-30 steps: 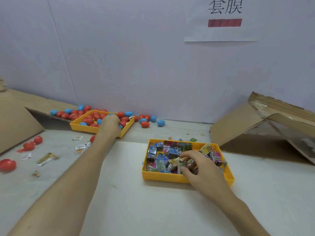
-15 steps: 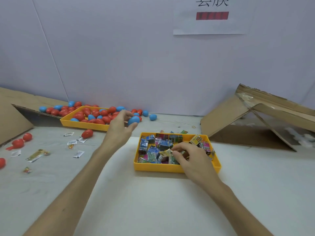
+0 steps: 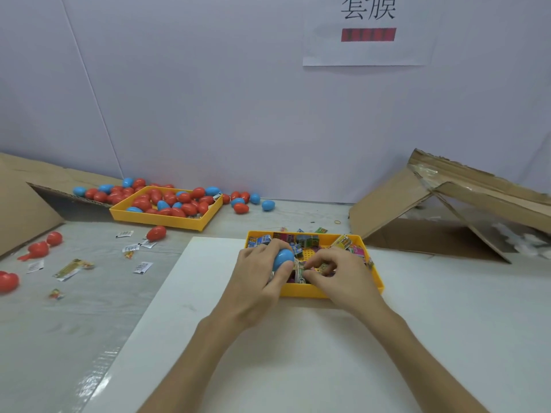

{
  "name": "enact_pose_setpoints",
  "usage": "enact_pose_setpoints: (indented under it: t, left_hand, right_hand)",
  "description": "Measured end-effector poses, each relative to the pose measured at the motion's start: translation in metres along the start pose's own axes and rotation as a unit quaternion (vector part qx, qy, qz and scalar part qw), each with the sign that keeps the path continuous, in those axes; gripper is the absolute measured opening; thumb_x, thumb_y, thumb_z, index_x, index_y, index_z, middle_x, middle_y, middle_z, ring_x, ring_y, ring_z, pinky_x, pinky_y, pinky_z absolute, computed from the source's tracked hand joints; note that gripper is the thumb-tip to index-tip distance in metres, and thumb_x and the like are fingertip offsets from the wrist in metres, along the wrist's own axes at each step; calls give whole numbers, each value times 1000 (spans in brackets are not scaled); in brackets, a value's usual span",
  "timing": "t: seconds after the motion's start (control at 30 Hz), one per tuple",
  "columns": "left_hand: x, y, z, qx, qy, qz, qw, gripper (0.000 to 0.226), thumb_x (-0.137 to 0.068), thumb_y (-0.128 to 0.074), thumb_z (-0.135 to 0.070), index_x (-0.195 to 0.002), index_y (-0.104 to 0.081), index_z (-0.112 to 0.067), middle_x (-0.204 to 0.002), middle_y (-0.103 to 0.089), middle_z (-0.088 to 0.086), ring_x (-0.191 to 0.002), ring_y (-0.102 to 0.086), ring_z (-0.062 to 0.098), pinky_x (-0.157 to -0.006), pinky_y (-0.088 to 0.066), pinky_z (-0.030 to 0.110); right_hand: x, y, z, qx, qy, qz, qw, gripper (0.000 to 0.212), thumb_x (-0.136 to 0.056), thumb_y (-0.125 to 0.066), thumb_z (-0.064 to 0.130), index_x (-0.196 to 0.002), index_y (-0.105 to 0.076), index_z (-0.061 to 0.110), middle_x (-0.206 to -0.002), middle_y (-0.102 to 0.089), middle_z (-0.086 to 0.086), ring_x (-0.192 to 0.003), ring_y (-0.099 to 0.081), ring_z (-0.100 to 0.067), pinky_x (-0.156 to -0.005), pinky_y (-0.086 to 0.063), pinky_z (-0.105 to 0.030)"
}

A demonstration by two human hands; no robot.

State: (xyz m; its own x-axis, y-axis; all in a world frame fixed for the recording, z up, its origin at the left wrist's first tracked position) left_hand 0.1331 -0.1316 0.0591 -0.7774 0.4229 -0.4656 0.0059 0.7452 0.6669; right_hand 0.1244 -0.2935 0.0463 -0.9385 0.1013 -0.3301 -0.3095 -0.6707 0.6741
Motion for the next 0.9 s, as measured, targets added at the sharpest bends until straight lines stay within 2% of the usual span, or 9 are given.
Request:
enact_pose_setpoints:
  t: [0.1,0.17,0.27,0.37,0.5,0.6,0.77,0.9]
  left_hand:
    - [3,-7,-2,15,-3,21,1000,22,-97,-36,-49,-109,-50,-38,-94,-60,-18,-103,-45,-4,-89,-30,16]
    - [5,-13,-1,10,0,40,999,20,-98,-37,-49,-110,-50,-39,-94,-59,-17,-99,-45,-2,-87,-33,21]
    - [5,-15,0,11,3,44,999,22,-97,-36,-52,-110,-49,-41,-95,-57,-20,-100,-45,-4,-84,-33,19]
    - [5,-16,0,5,3,45,999,22,-96,-36,-53,-110,-49,-41,-96,-56,-22,-102,-43,-5,-85,-33,20]
    - [6,-22,5,-4,17,63,998,27,-96,-34,-57,-112,-49,-42,-100,-56,-19,-104,-46,7,-92,-39,31]
    - [5,-22,3,-4,17,68,998,27,-96,-35,-54,-112,-51,-39,-101,-58,-16,-104,-49,13,-94,-40,35]
    - [5,-23,4,0,29,73,997,34,-94,-34,-56,-114,-53,-36,-103,-58,-15,-105,-48,10,-93,-40,31]
    - [5,-22,6,1,34,74,997,32,-94,-35,-56,-113,-53,-38,-102,-57,-16,-105,-46,7,-91,-38,26]
  right_hand:
    - [1,2,1,22,2,-27,999,7,-83,-77,33,-78,-73,34,-82,-65,16,-69,-58,-3,-67,-51,-30]
    - [1,2,1,33,1,-33,999,7,-86,-75,33,-79,-73,33,-81,-65,18,-68,-56,-1,-67,-50,-29]
    - [1,3,2,44,9,-39,998,9,-89,-73,33,-80,-72,34,-80,-65,19,-70,-56,0,-66,-46,-25]
    - [1,3,4,43,20,-40,998,10,-91,-70,32,-81,-71,33,-82,-65,18,-78,-60,-5,-69,-49,-28]
    - [0,0,6,34,32,-24,999,10,-92,-69,32,-83,-71,29,-84,-65,15,-80,-60,-7,-74,-53,-35]
    - [-1,-1,6,14,37,-8,999,11,-93,-69,31,-82,-69,30,-83,-64,17,-79,-61,-7,-76,-54,-36]
    - [-1,-6,3,26,34,26,999,12,-94,-67,32,-82,-65,34,-78,-65,17,-76,-60,-6,-74,-54,-38]
    - [-2,-6,4,20,35,37,999,11,-95,-65,31,-84,-65,33,-82,-64,15,-79,-60,-7,-75,-53,-36]
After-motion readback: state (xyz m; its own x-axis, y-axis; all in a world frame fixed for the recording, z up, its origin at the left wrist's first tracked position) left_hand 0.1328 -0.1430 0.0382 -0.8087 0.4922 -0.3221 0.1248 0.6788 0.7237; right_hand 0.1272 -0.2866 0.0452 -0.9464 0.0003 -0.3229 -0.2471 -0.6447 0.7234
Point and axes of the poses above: each hand's wrist, its own x-axis away from the middle knuckle, its own y-axis out of the back of the hand, z = x × y, the point moved 10 cm from there along -x, towards the middle knuckle
